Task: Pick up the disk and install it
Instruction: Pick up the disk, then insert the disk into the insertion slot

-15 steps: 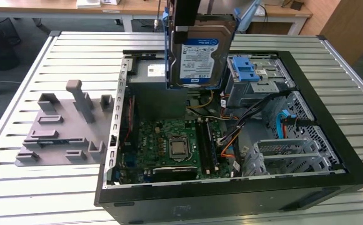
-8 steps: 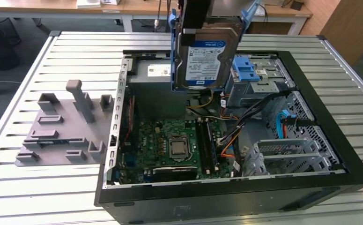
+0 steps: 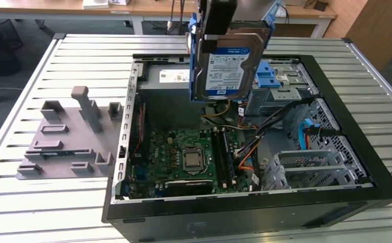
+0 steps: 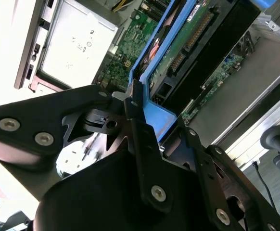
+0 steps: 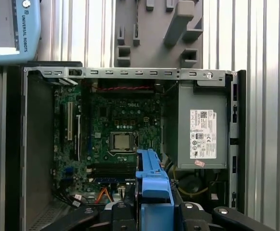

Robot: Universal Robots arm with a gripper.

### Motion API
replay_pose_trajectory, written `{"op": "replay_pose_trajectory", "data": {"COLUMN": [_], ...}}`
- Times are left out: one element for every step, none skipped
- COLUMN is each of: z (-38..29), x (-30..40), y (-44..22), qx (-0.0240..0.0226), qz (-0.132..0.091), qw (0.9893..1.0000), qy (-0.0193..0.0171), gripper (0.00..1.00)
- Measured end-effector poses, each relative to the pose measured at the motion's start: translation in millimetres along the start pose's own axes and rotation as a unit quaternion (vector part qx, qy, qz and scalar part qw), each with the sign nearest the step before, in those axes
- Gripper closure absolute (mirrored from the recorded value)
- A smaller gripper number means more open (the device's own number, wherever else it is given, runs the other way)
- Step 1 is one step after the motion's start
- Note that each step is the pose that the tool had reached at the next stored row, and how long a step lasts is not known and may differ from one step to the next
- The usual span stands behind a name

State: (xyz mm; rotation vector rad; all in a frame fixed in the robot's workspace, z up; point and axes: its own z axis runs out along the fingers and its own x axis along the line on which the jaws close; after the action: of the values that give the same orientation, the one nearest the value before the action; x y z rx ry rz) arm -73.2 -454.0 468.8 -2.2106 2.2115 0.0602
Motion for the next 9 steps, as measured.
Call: {"op": "replay_pose_trajectory", "data": {"z": [0.0,0.0,-0.1,0.0,-0.1,0.0,0.0,0.0,0.0], "x": [0.1,0.1,0.1,0.0,0.0,0.0,0.0,0.0,0.0], "y": [-1.2,-1.6,-1.6,-1.8,-1.9,-1.9,-2.0,-2.0,-2.0], "qx": [0.0000,0.0000,0.0000,0.0000,0.0000,0.0000,0.0000,0.0000,0.0000], "qz": [0.000,0.000,0.000,0.000,0.000,0.000,0.000,0.000,0.000], "qw": [1.0000,1.0000,1.0000,1.0000,1.0000,1.0000,1.0000,1.0000,1.0000], "qy": [0.0000,0.0000,0.0000,0.0000,0.0000,0.0000,0.0000,0.0000,0.0000], "gripper": [0.64,0.64,0.64,0.64,0.64,0.64,0.64,0.64,0.64]}}
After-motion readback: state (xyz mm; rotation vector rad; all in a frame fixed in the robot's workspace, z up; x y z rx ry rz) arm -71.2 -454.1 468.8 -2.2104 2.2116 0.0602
